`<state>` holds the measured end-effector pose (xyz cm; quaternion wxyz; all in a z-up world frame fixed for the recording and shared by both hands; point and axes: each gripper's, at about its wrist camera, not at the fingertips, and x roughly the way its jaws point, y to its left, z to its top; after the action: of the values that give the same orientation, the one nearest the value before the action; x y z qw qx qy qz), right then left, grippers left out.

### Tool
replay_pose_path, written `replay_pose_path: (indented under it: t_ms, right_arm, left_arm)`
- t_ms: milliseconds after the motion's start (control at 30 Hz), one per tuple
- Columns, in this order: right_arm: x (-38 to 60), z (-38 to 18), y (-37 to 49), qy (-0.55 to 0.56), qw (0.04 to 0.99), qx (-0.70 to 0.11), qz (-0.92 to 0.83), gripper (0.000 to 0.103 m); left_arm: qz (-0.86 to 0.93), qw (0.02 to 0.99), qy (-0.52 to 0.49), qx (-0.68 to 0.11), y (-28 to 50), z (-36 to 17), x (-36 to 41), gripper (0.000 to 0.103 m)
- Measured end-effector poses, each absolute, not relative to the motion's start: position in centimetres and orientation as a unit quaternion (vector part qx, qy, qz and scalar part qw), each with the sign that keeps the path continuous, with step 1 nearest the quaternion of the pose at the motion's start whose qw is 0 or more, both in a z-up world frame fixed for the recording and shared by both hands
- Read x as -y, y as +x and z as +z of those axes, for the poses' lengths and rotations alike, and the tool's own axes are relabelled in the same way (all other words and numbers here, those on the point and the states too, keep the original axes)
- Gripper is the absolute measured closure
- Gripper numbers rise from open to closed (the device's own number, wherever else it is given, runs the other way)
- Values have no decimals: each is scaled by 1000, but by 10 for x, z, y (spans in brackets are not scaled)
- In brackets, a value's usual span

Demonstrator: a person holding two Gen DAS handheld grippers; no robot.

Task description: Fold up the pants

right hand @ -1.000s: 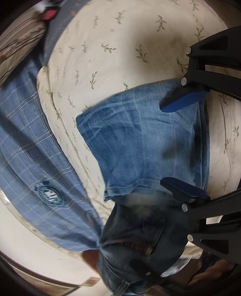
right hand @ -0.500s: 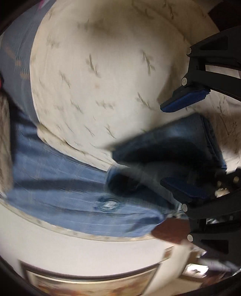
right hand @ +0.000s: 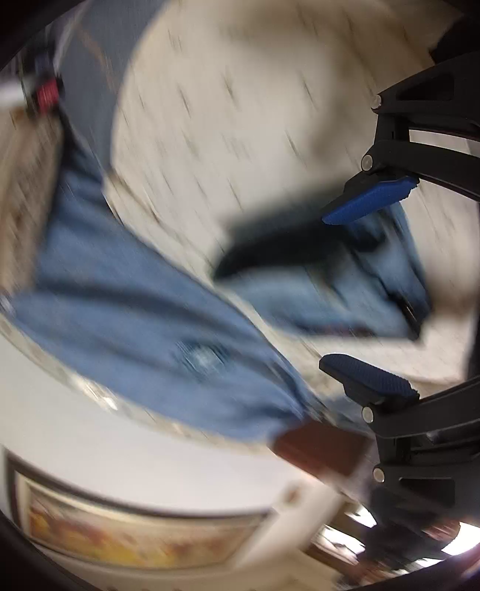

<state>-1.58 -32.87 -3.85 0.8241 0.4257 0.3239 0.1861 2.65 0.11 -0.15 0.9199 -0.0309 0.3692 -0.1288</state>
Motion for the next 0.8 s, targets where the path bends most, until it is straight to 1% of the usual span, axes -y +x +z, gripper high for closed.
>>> replay_pose_path:
  t_ms: [100, 167, 200, 233, 267, 400, 433, 500, 567, 600, 633, 667, 700, 733, 800]
  right_arm:
    - [300, -43, -4, 427, 787, -367, 254, 27]
    - [294, -66, 2, 416, 780, -414, 216, 28]
    - [298, -80, 6, 427, 771, -431, 195, 31]
    - [303, -95, 8, 460, 748, -441, 185, 32]
    - [307, -96, 8, 472, 743, -437, 186, 32]
    - [306, -66, 8, 443, 769, -421, 187, 31]
    - [307, -61, 10, 443, 771, -417, 186, 31]
    - [309, -62, 20, 447, 769, -424, 171, 31]
    - [310, -71, 31, 450, 761, -444, 150, 31]
    - [310, -71, 31, 456, 754, -450, 145, 36]
    - [310, -72, 33, 457, 754, -451, 139, 46]
    - [309, -70, 33, 437, 767, -452, 127, 71]
    - [309, -67, 32, 420, 777, -455, 117, 82]
    - [306, -60, 33, 400, 787, -456, 113, 84]
    - [298, -44, 27, 343, 816, -453, 102, 85]
  left_arm:
    - [-115, 912, -18, -392, 33, -20, 4, 32]
    - [-105, 895, 0, -433, 45, -41, 13, 32]
    - [-108, 887, 6, -450, 47, -51, 17, 32]
    - [-107, 887, 6, -450, 46, -56, 17, 32]
    - [-107, 891, 2, -442, 45, -53, 16, 32]
    - [-118, 902, -37, -414, 32, -34, 5, 32]
    - [-120, 905, -41, -407, 30, -32, 5, 29]
    - [-117, 901, -30, -416, 27, -39, 10, 25]
    - [-113, 892, -11, -437, 32, -56, 18, 25]
    - [-110, 894, -9, -434, 36, -60, 17, 24]
    - [-106, 898, -7, -427, 34, -61, 18, 23]
    - [-102, 900, -5, -425, 34, -61, 19, 22]
    - [-102, 899, -6, -427, 34, -61, 19, 21]
    - [-105, 897, -9, -429, 36, -62, 18, 21]
    - [-107, 896, -17, -431, 37, -64, 15, 17]
